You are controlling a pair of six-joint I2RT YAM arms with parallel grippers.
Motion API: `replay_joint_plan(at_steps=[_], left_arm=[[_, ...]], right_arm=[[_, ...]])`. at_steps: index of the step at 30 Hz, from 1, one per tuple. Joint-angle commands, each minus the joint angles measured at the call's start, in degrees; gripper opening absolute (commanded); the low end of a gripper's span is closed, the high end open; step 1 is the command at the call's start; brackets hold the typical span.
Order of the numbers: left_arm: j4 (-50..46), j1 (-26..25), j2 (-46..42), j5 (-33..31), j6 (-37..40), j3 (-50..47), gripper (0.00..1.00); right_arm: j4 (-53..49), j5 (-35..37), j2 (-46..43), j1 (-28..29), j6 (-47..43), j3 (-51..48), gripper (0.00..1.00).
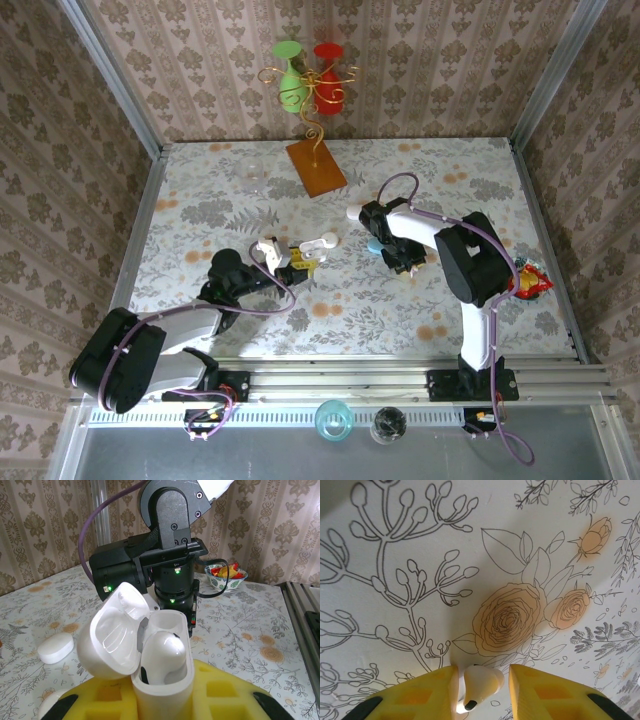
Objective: Insert the wireless bluetooth earbuds into the charging case
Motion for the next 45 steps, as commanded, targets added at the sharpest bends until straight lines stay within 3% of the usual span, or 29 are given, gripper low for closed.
replay_joint_plan(at_steps=[1, 10, 17, 22, 31, 38, 45], left_arm=[[1.5, 0.5, -1.3, 0.4, -0.2, 0.0, 0.07], [2.1, 0.5, -0.3, 0.8, -0.2, 0.5, 0.07], [3.7, 0.5, 1.1, 0.7, -0.7, 0.5, 0.07], [4.0, 0.6, 1.2, 0.9, -1.1, 0.5, 0.07], [3.7, 0.6, 1.1, 1.4, -2.0, 0.9, 0.07], [1.8, 0.7, 0.9, 2.5, -2.5, 1.5, 0.07], [-9.3, 1.5, -3.6, 4.5, -1.9, 3.0, 0.09]], right_arm=[[-0.4, -0.8, 1.4, -0.4, -0.3, 0.0, 0.32], [2.0, -3.4, -2.3, -0.5, -0.4, -2.2, 0.26], [13.4, -9.5, -12.7, -0.5, -3.2, -8.4, 0.25], [25.0, -16.5, -22.7, -0.5, -7.0, -14.2, 0.24], [43.2, -35.5, -38.8, 0.3, -17.7, -22.4, 0.23], [47.9, -43.3, -44.4, 3.3, -27.0, -24.1, 0.23], [55.0, -51.2, -47.6, 4.4, -32.0, -26.8, 0.22]])
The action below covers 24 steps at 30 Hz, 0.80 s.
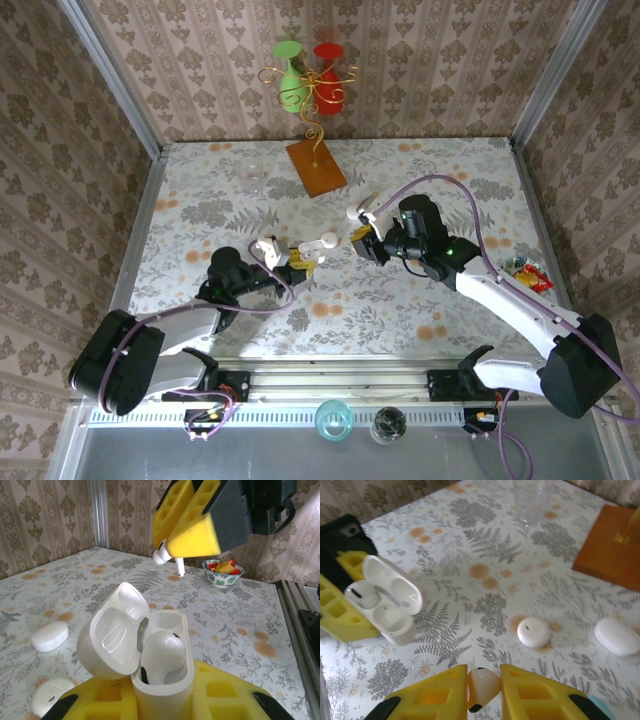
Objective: Insert the wireless bluetooth earbuds into the charging case
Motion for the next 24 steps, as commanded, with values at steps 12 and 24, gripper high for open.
replay_joint_plan(at_steps=[12, 24], left_arm=[[-4.9, 0.4, -2.8, 7.5, -4.9, 3.7, 0.09], [1.6, 0.4, -0.5, 12.4, -9.7, 3.6, 0.09]], right_arm=[[9.7, -23.2, 1.1, 1.1, -13.7, 0.5, 0.22], [7.4, -26.1, 5.5, 2.5, -19.0, 3.4, 0.22]])
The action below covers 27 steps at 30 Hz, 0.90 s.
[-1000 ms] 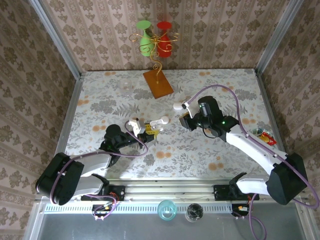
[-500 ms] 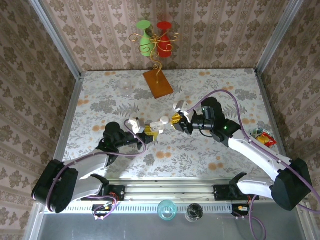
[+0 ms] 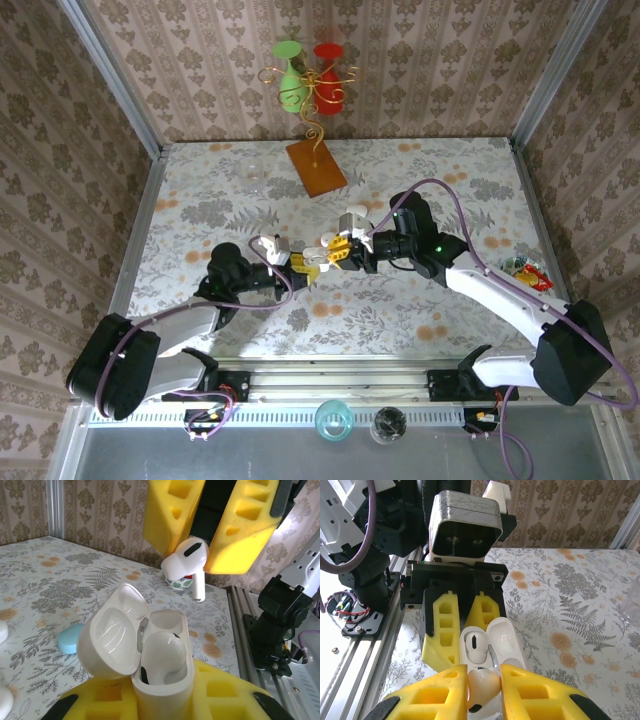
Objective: Insert the wireless bluetooth earbuds into the charging case
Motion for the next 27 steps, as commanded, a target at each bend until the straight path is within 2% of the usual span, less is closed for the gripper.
replay_joint_plan(at_steps=[1, 7, 12, 21, 27], left_arm=[[4.6, 0.4, 0.3, 3.2, -2.2, 1.4, 0.09], [6.0, 0.4, 0.7, 5.7, -2.3, 1.4, 0.10], [11.6, 0.4, 2.1, 5.6, -5.0, 1.0, 0.10], [15.2, 1.2, 3.8, 4.9, -9.1, 1.7, 0.10], [16.1, 1.2, 4.5, 5.7, -9.6, 2.1, 0.10]], right_arm=[[0.1, -1.8, 1.0, 0.4, -2.4, 1.9, 0.22], [0.6, -0.8, 1.7, 0.4, -3.0, 2.4, 0.22], [0.4, -1.5, 2.1, 0.4, -3.6, 2.4, 0.22], [-3.8, -7.0, 1.7, 0.4, -6.8, 2.1, 0.22], [-5.9, -7.2, 2.5, 0.4, -7.8, 3.0, 0.31]])
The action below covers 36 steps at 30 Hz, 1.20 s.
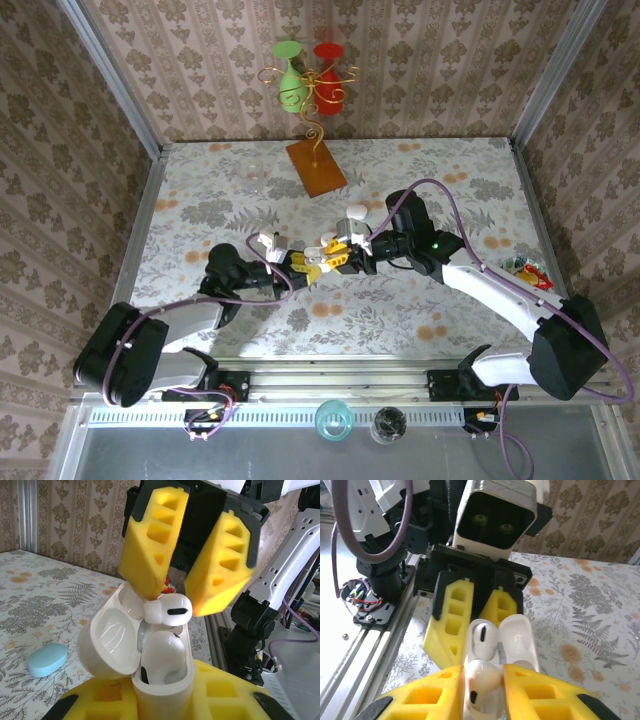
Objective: Insert the wireless bluetooth earbuds into the charging case
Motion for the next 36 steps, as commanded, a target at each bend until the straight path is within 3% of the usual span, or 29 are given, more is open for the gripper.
replay_joint_plan(at_steps=[1, 16, 21, 24, 27, 31, 36], left_arm=[[4.1, 0.6, 0.4, 0.3, -1.3, 2.0, 0.10], [3.8, 1.2, 1.3, -1.7, 0.5, 1.4, 0.09], [0.7, 1.3, 0.7, -10.3, 5.5, 0.7, 0.09], [-1.3, 1.3, 0.0, -16.9, 11.6, 0.0, 0.10], [-4.7, 1.1, -0.1, -23.4, 17.5, 0.3, 0.09], [-6.6, 0.6, -0.2, -27.6, 22.1, 0.4, 0.09], [-8.3, 0.2, -0.1, -27.5, 23.2, 0.9, 0.09]], right_arm=[[-2.9, -2.5, 0.6, 0.3, -1.0, 1.6, 0.34], [10.1, 5.1, -4.4, 0.0, 9.0, -3.4, 0.50], [16.1, 16.6, -7.1, 2.3, 19.3, -5.4, 0.58], [11.8, 31.8, -9.0, 7.1, 22.3, -5.0, 0.59], [4.3, 42.4, -9.1, 8.9, 29.5, -1.9, 0.59], [-3.4, 48.0, -7.7, 9.1, 39.4, 2.3, 0.58], [-10.8, 46.4, -2.3, 9.3, 43.3, 8.9, 0.50]])
